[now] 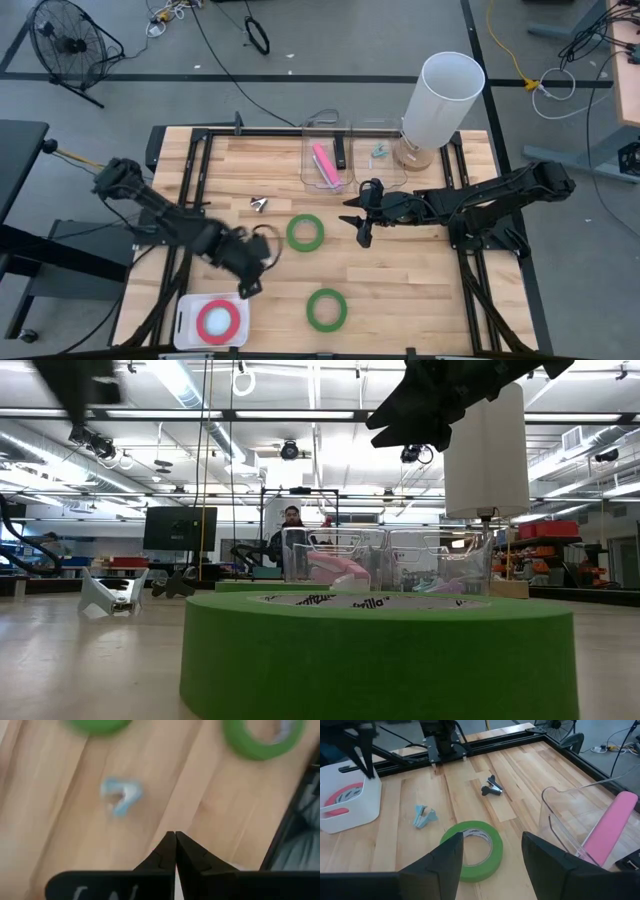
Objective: Pick and place Stapler, Stapler remover, tape
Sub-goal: Put the top green tape into the white bin
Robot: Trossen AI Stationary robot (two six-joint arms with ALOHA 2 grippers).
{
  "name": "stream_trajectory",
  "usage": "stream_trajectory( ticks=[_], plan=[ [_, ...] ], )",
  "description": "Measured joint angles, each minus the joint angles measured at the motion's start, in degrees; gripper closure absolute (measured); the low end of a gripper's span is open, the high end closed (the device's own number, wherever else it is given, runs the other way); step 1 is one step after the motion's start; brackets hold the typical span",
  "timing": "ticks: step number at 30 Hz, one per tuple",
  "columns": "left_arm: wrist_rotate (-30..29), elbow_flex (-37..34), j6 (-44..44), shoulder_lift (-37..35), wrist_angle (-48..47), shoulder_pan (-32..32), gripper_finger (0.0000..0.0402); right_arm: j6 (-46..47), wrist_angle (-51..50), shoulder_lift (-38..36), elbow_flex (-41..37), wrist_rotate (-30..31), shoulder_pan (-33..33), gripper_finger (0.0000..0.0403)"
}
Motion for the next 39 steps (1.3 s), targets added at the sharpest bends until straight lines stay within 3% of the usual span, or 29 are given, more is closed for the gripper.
stream_trajectory(
  ticks=[6, 10, 18, 23, 31, 39],
  plan=[
    [2.0, 0.0, 30.4, 2.3, 10.6, 8.4, 0.0359, 0.0, -0.1, 0.0, 0.0, 0.0, 0.0, 0.0202],
    [-1.0, 0.0, 40.3, 4.0, 13.3, 12.1, 0.0315, 0.0, -0.4, 0.0, 0.0, -0.1, 0.0, 0.0202],
    [-4.5, 0.0, 46.5, 10.3, 14.5, 18.2, 0.0216, 0.5, -0.9, 0.0, 0.0, -0.2, 0.0, 0.0202],
    [-6.7, 0.0, 50.0, 15.9, 17.8, 20.1, 0.0175, 0.6, -0.9, 0.0, 0.0, -0.2, 0.0, 0.0202],
    [-7.0, 0.0, 48.3, 22.6, 19.2, 21.9, 0.0159, 0.6, -1.1, 0.0, 0.0, -0.2, 0.0, 0.0202],
    [-4.8, 0.1, 47.1, 23.4, 20.6, 22.2, 0.0158, 0.6, -1.1, 0.0, 0.0, -0.2, 0.0, 0.0202]
  ],
)
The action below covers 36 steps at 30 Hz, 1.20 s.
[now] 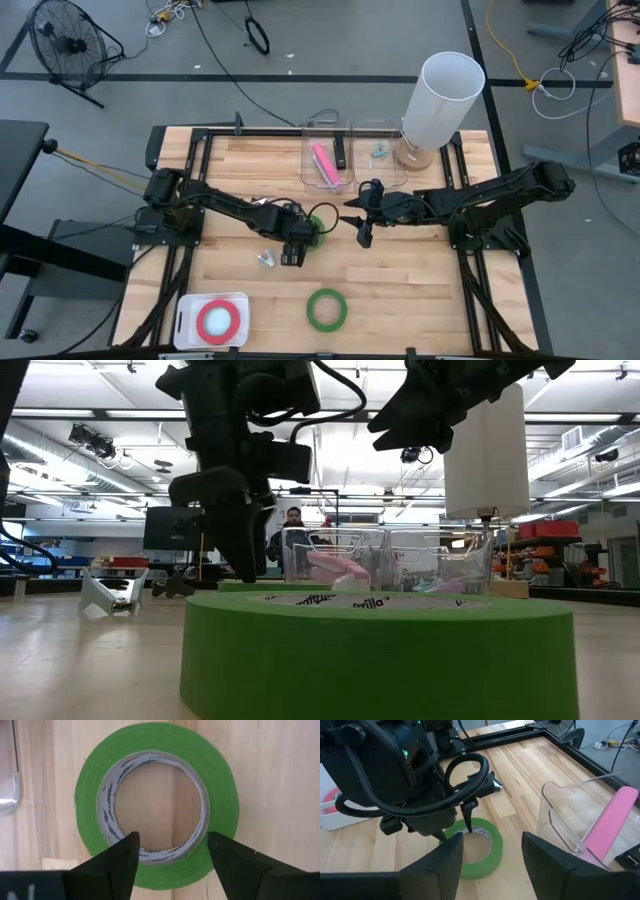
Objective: Pick and place Stapler, Stapler remover, tape
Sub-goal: Put the top green tape into the white bin
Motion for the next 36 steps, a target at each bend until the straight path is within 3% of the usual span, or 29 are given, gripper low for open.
stream_trajectory(
  ticks=[14, 20, 36],
  plan=[
    [1.3, 0.0, -0.4, -0.7, 0.1, -0.1, 0.0158, 0.0, -0.2, 0.0, 0.0, 0.0, 0.0, 0.0202],
    [5.2, 0.0, -1.9, -2.2, 1.3, -0.2, 0.0159, 0.0, -0.1, 0.0, 0.0, 0.0, 0.0, 0.0202],
    [2.3, -0.4, 0.0, 0.4, 1.1, -0.7, 0.0165, 1.5, -0.3, 0.0, 0.0, 0.0, 0.0, 0.0202]
  ],
)
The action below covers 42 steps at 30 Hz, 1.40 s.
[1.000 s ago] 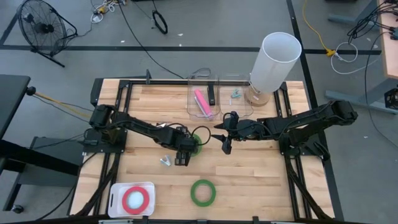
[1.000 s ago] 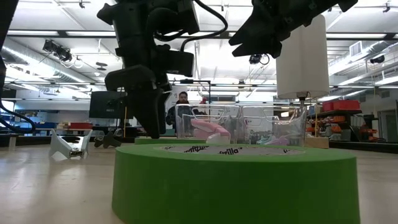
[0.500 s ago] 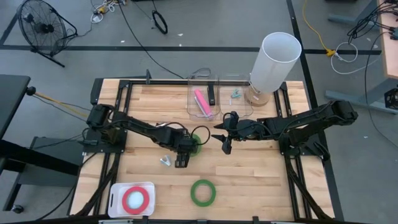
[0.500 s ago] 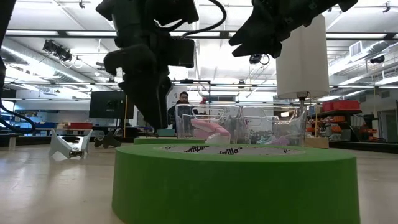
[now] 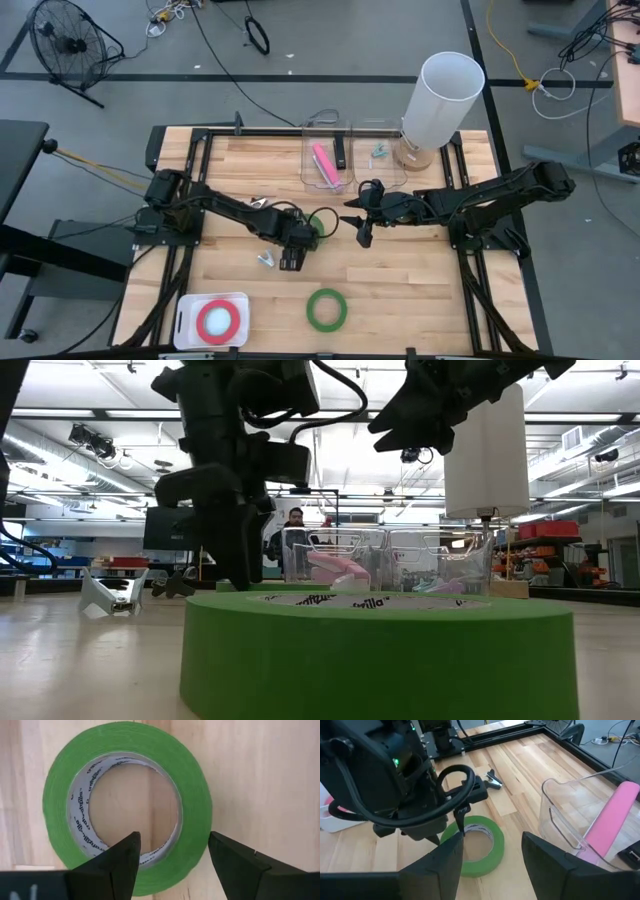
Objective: Pick and place Stapler, Stapler remover, tape
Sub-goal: Put the top green tape into the white bin
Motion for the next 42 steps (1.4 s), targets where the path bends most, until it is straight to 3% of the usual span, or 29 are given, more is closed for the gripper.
stream_trajectory(
  ticks=[10, 17, 21, 25, 31, 35, 42],
  plan=[
    [4.0, 0.0, -0.8, 0.5, 0.9, 0.4, 0.0165, 0.0, -0.1, 0.0, 0.0, 0.0, 0.0, 0.0202],
    [3.8, -0.1, -0.9, 2.8, 1.5, 0.4, 0.0169, 0.0, -0.2, 0.0, 0.0, 0.0, 0.0, 0.0202],
    [3.3, -0.1, 0.0, 2.9, 1.3, 0.5, 0.0213, 0.0, -0.3, 0.0, 0.0, 0.0, 0.0, 0.0202],
    [3.4, -0.1, 0.1, 2.9, 0.9, 0.4, 0.0312, 0.0, -0.3, 0.0, 0.0, 0.0, 0.0, 0.0202],
    [3.9, 0.0, -0.3, 2.7, -0.2, 0.1, 0.0317, 0.0, -0.3, 0.0, 0.0, 0.0, 0.0, 0.0202],
    [5.5, 2.4, -1.7, 1.8, -7.0, -1.2, 0.0317, 0.0, -0.4, 0.0, 0.0, 0.0, 0.0, 0.0202],
    [7.5, 12.2, -9.1, -0.6, -27.0, -7.7, 0.0317, -0.4, -1.1, 0.0, 0.0, 0.0, 0.0, 0.0202]
  ],
)
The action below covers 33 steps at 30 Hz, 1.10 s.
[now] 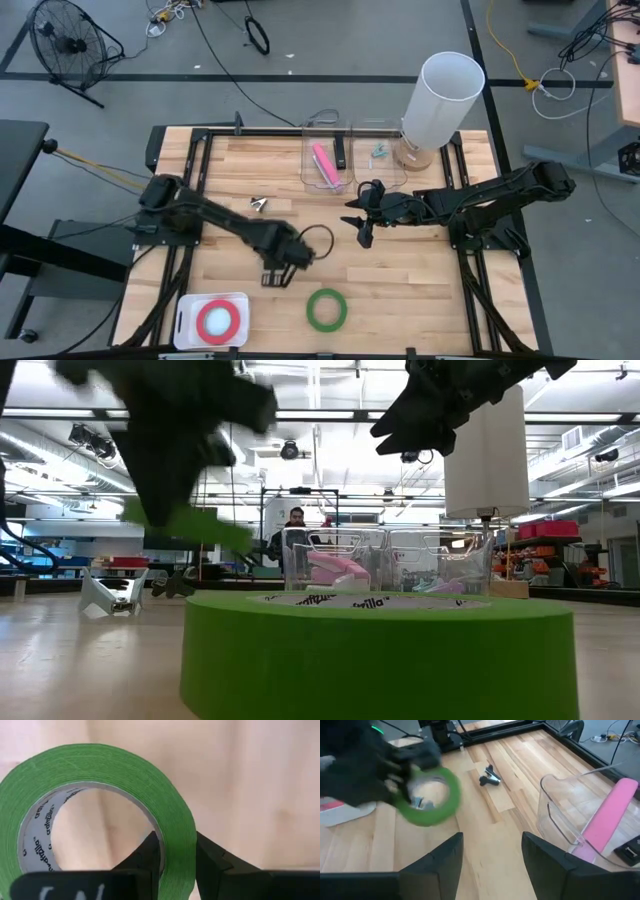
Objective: Pick and place Stapler, Stapler remover, tape
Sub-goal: Put the top green tape into the white bin
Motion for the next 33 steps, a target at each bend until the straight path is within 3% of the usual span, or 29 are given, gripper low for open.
stream_trajectory(
  ticks=[8, 17, 22, 28, 33],
  plan=[
    [0.7, 5.2, -17.3, -5.9, -3.4, -14.5, 0.0317, 0.4, -0.9, 0.0, 0.0, 0.0, 0.0, 0.0202],
    [-5.0, 5.3, -50.9, -8.6, -4.0, -34.1, 0.0317, -1.5, -0.1, 0.0, 0.0, 0.1, 0.0, 0.0202],
    [-12.0, 5.3, -67.0, -8.1, -2.4, -42.8, 0.0317, -3.0, 1.7, 0.0, 0.0, 0.2, 0.0, 0.0202],
    [-16.7, 5.3, -80.7, -6.8, -1.5, -48.8, 0.0317, -4.3, 3.3, 0.0, 0.0, 0.2, 0.0, 0.0202],
    [-15.4, 5.2, -82.3, -4.1, 1.4, -49.3, 0.0317, -4.3, 3.2, 0.0, 0.0, 0.2, 0.0, 0.0202]
  ],
)
